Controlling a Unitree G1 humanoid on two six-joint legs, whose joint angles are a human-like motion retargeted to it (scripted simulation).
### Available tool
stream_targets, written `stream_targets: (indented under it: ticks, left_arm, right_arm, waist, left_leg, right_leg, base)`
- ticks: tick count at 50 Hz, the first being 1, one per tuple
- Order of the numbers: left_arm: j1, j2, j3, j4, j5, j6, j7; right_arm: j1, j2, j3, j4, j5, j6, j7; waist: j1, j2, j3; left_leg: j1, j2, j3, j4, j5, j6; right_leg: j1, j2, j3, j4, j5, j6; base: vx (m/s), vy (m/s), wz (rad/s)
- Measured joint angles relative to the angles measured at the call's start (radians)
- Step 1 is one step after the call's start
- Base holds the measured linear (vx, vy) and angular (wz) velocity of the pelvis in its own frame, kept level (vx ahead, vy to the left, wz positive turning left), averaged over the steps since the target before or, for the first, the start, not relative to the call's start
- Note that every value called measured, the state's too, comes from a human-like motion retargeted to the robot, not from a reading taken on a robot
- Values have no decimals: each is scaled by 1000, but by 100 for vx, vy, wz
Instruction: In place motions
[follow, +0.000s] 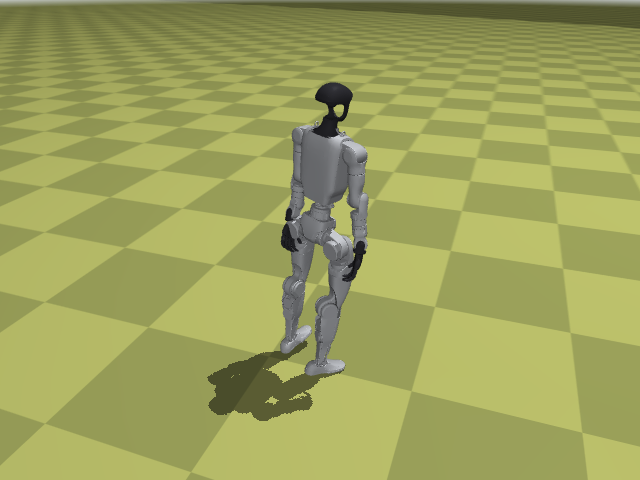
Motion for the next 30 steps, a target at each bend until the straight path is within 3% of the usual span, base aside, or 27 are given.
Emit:
stream_targets:
  ticks: [5, 8, 14, 23, 30]
  left_arm:
    - [6, -22, -36, -30, 72, -13, 48]
    - [-2, -34, -34, -43, 129, 15, 115]
    - [-7, -29, -11, -46, 136, 0, 72]
    - [2, -29, 15, -4, 105, 8, 45]
    - [-1, -19, -4, 1, 147, 24, 41]
  right_arm:
    - [-28, 22, 36, -48, 15, -38, -84]
    - [-32, 43, 27, -120, 97, -44, -39]
    - [-48, 57, 2, -515, 390, -118, -71]
    - [-258, -75, 14, -1323, 534, -194, -351]
    - [-482, -239, -92, -1680, 356, -351, -812]
  waist:
    - [-29, 8, -5]
    - [-18, 7, 1]
    - [-28, 14, -14]
    - [-53, 15, -67]
    - [-14, -3, -107]
  left_leg:
    - [14, -8, -18, -10, -6, 11]
    - [15, -1, -4, -7, -7, 6]
    - [10, 2, -5, -5, -9, 4]
    - [5, -13, -24, -18, -11, 16]
    - [-15, -15, -25, -10, -8, 13]
  right_leg:
    - [2, 3, -15, 1, -4, 2]
    - [4, 2, -1, 3, -4, 1]
    - [0, 4, -3, 3, -5, 2]
    - [-15, 1, -21, 4, -9, 3]
    - [-13, -5, -28, 1, -16, 5]
  base:
    - [0, 0, 4]
    - [-1, 1, -15]
    - [0, 0, -3]
    - [0, 0, 0]
    - [2, -1, 4]
